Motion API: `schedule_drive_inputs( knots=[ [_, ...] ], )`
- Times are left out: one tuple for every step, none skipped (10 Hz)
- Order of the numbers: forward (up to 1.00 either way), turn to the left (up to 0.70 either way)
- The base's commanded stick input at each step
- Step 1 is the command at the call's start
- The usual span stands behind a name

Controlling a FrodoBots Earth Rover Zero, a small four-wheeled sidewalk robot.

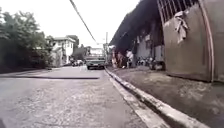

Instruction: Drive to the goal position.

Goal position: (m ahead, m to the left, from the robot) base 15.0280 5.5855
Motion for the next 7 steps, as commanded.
schedule_drive_inputs(
  knots=[
    [1.00, 0.00],
    [1.00, 0.00],
    [1.00, 0.00],
    [1.00, 0.00],
    [1.00, 0.00],
    [1.00, 0.00],
    [1.00, 0.00]
  ],
)
